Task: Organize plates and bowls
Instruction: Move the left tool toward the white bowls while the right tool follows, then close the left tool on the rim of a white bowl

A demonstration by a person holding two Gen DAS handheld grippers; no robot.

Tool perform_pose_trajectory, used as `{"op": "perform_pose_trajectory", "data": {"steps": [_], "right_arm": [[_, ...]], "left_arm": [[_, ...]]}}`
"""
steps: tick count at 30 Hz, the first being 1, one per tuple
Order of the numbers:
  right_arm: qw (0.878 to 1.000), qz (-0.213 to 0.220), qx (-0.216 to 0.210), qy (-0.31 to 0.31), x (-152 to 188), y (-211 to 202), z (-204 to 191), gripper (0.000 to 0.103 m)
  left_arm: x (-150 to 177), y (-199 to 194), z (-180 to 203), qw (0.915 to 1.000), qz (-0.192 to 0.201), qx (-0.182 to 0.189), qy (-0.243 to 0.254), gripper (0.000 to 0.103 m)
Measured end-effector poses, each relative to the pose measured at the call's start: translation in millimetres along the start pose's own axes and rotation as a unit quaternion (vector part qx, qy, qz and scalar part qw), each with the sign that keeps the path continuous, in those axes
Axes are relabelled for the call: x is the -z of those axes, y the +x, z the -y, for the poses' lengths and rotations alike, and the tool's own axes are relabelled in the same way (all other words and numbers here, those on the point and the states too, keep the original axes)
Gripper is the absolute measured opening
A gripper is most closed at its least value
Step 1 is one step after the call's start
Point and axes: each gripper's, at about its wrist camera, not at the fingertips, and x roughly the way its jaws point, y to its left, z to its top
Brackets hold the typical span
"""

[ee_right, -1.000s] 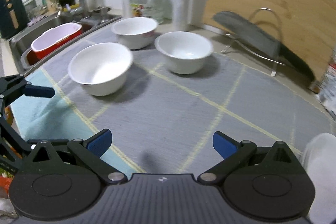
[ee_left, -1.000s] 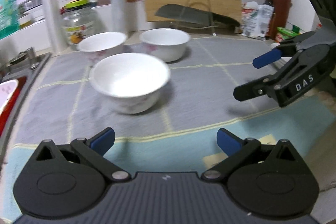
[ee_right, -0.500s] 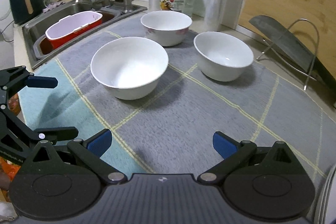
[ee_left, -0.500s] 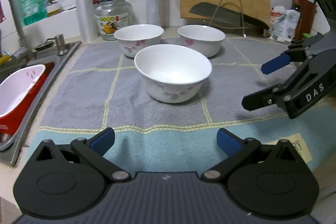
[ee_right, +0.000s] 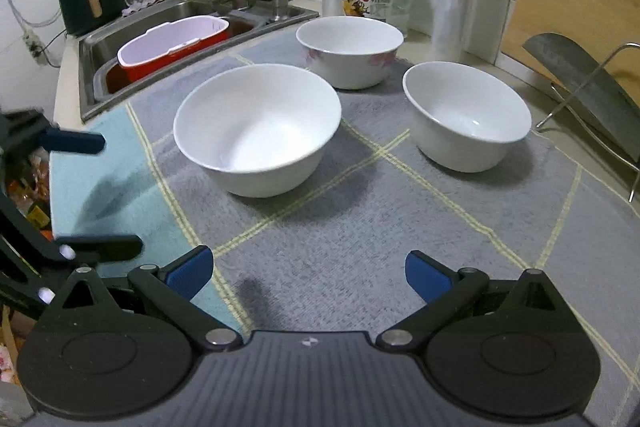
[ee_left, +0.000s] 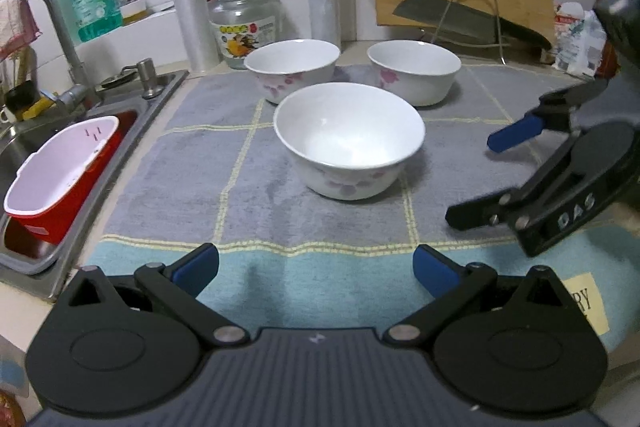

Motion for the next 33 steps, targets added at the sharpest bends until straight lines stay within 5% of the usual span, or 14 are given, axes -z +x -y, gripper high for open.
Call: {"op": "perform_pose_trajectory", "data": {"steps": [7, 15, 25, 33], "right_arm": [[1.0, 0.001, -0.009, -0.01, -9, 20, -15, 0.103], [0.999, 0.002, 0.024, -0.024, -14, 38, -36, 0.103], [0.998, 0.054, 0.04, -0.006, 3, 32, -37, 0.103], [0.996, 0.066, 0.064, 0.013, -1, 38, -43, 0.103]], "left_arm": [[-14, 6, -22, 1.0, 0.006, -0.004, -0.001, 0.102], [-38, 20, -49, 0.9989, 0.012, 0.036, 0.026, 0.102], [-87, 60, -60, 0.9837, -0.011, 0.172, 0.051, 0.102], [-114, 95, -52, 0.9668, -0.048, 0.237, 0.083, 0.102]]}}
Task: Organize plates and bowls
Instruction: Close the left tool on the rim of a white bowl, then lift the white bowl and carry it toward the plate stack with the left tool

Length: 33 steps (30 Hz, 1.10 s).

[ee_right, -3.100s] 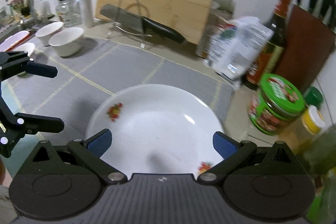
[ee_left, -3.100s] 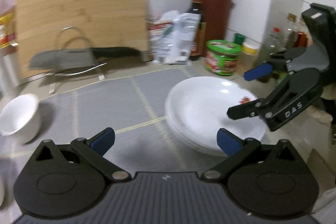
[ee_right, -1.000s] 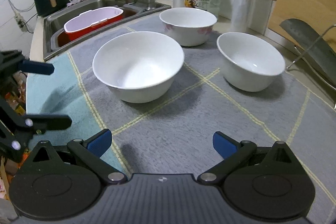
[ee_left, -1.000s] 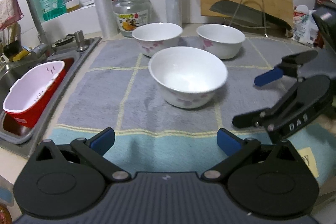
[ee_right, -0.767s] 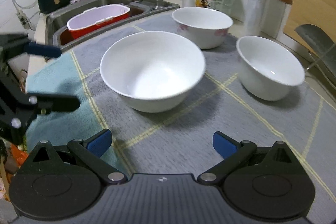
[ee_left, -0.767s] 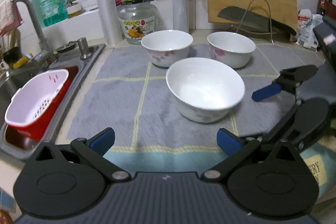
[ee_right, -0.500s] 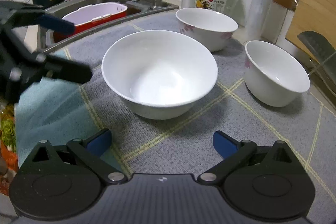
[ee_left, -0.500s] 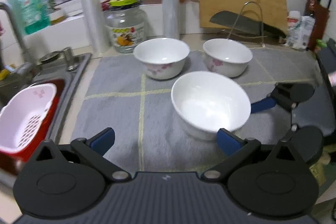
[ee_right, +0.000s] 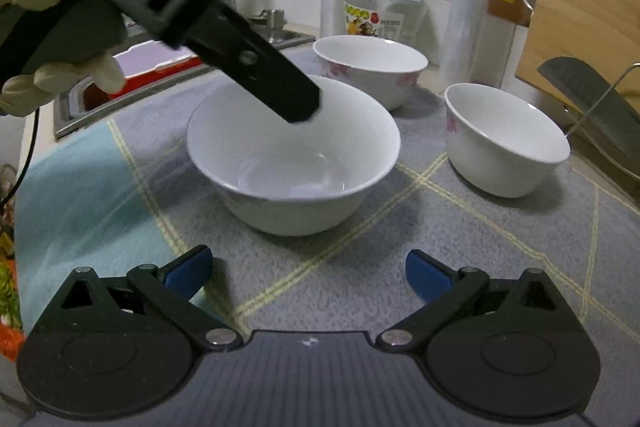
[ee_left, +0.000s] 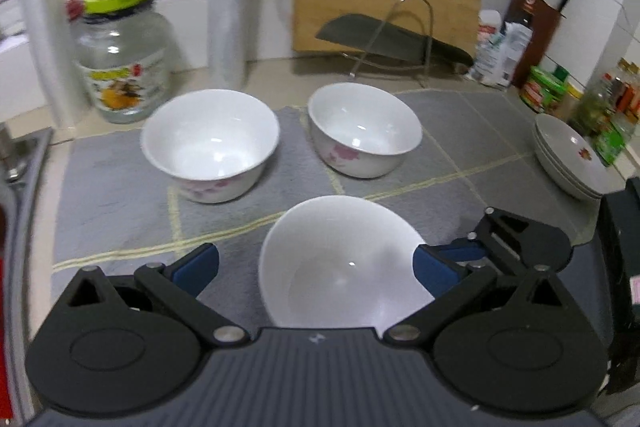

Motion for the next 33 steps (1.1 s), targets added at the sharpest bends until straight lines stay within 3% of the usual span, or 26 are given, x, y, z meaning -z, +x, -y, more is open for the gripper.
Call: {"op": "perform_pose_trajectory", "data": {"steps": [10, 16, 21, 24, 27, 29, 31, 33], "right_arm": [[1.0, 0.001, 0.016, 0.011, -9, 3, -8, 0.103], [1.0, 0.008, 0.011, 0.002, -13, -1, -14, 0.103], [1.0, 0.02, 0.014, -0.004, -18, -5, -16, 0.103], [1.0, 0.025, 0.014, -0.003, -20, -6, -16, 0.103], [1.0, 0.027, 0.014, -0.001, -23, -6, -14, 0.103], [0.999, 0.03, 0.015, 0.003, -23, -6, -14, 0.1], [0.999, 0.03, 0.014, 0.009, -24, -7, -12, 0.091], [0.999, 0.028, 0.011, 0.014, -25, -7, -11, 0.09]], "left_arm": [[-13, 17, -1, 0.9985, -0.033, 0.028, 0.033, 0.1], [-18, 17, -8, 0.9979, -0.043, 0.044, 0.021, 0.099], [-19, 18, -8, 0.9967, -0.052, 0.058, 0.024, 0.094], [-20, 20, -8, 0.9954, -0.06, 0.071, 0.021, 0.079], [-20, 22, -8, 0.9948, -0.066, 0.075, 0.021, 0.079], [-20, 22, -8, 0.9945, -0.067, 0.077, 0.021, 0.079], [-20, 22, -9, 0.9943, -0.068, 0.08, 0.019, 0.079], [-20, 22, -10, 0.9942, -0.068, 0.081, 0.018, 0.079]]}}
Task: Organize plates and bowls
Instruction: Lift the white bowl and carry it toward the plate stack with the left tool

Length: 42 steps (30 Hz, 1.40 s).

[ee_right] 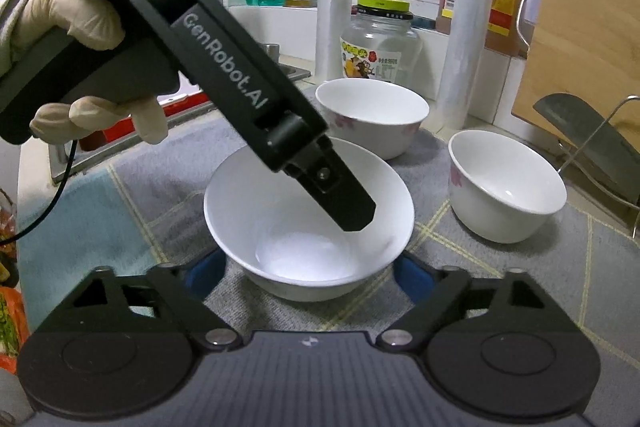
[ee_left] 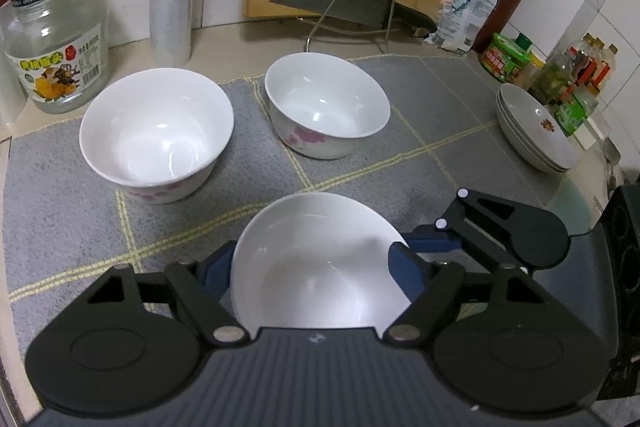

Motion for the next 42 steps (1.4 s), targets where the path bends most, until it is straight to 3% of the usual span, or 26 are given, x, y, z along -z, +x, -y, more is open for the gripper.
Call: {"op": "perform_pose_trajectory", "data": {"steps": [21, 42], "right_arm": [[1.0, -0.012, 0.008, 0.005, 0, -17, 1, 0.089], [0.996, -0.026, 0.078, 0.032, 34, -76, 53, 0.089]], "left_arm": [[0, -2, 15, 0.9999, 0.002, 0.008, 0.011, 0.079], [-30, 36, 90, 0.9952, 0.009, 0.067, 0.071, 0.079]]}}
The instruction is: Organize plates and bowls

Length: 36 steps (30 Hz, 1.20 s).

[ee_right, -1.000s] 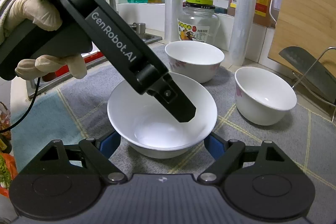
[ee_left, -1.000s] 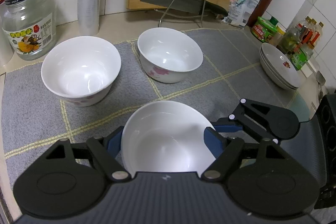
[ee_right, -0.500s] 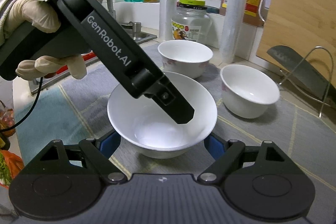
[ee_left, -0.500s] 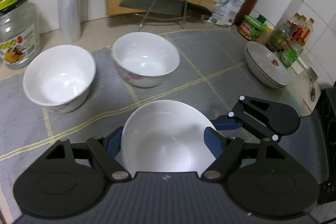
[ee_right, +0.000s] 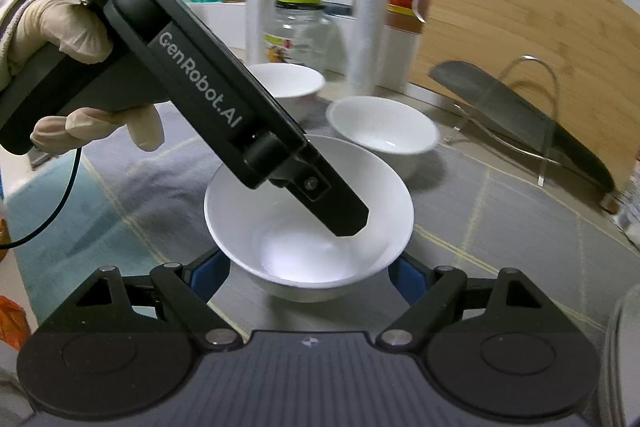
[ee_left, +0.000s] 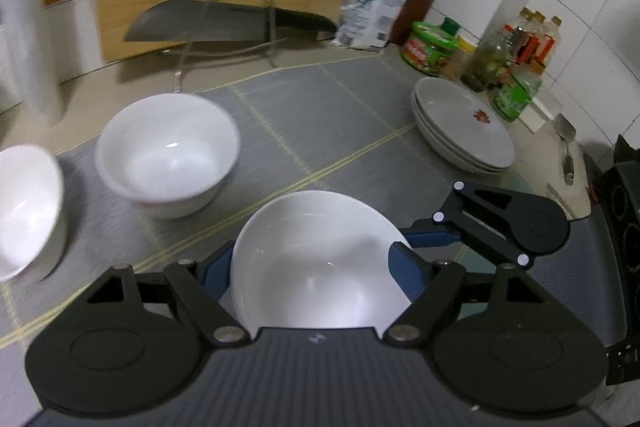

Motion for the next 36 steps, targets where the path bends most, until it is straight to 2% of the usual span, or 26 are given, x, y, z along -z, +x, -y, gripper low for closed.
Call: {"op": "perform_pose_trajectory", "data": {"steps": [9, 25, 29, 30, 31, 36], "right_arm": [[1.0, -0.012, 0.02, 0.006, 16, -6, 26, 0.089], [0.999, -0.026, 0.017, 0.011, 25, -6, 41, 0.089], [0.999, -0.028, 0.017, 0.008, 26, -4, 41, 0.09], [0.999, -0.027, 0.017, 0.007, 26, -5, 41, 0.093], [1.0, -0.024, 0.016, 0.007, 26, -5, 41, 0.103], [1.0, -0.019, 0.014, 0.014, 25, -11, 46, 0.103]], "left_arm": [[-13, 26, 16, 0.9999, 0.007, 0.015, 0.003, 0.079], [-14, 44, 21, 0.9998, 0.007, 0.014, -0.011, 0.08], [-12, 45, 23, 0.9999, 0.012, 0.01, -0.001, 0.087], [-12, 44, 25, 0.9998, 0.017, 0.007, 0.004, 0.089], [-12, 43, 26, 0.9997, 0.023, 0.0, 0.01, 0.095], [-8, 30, 31, 0.997, 0.055, -0.045, 0.03, 0.1]]}}
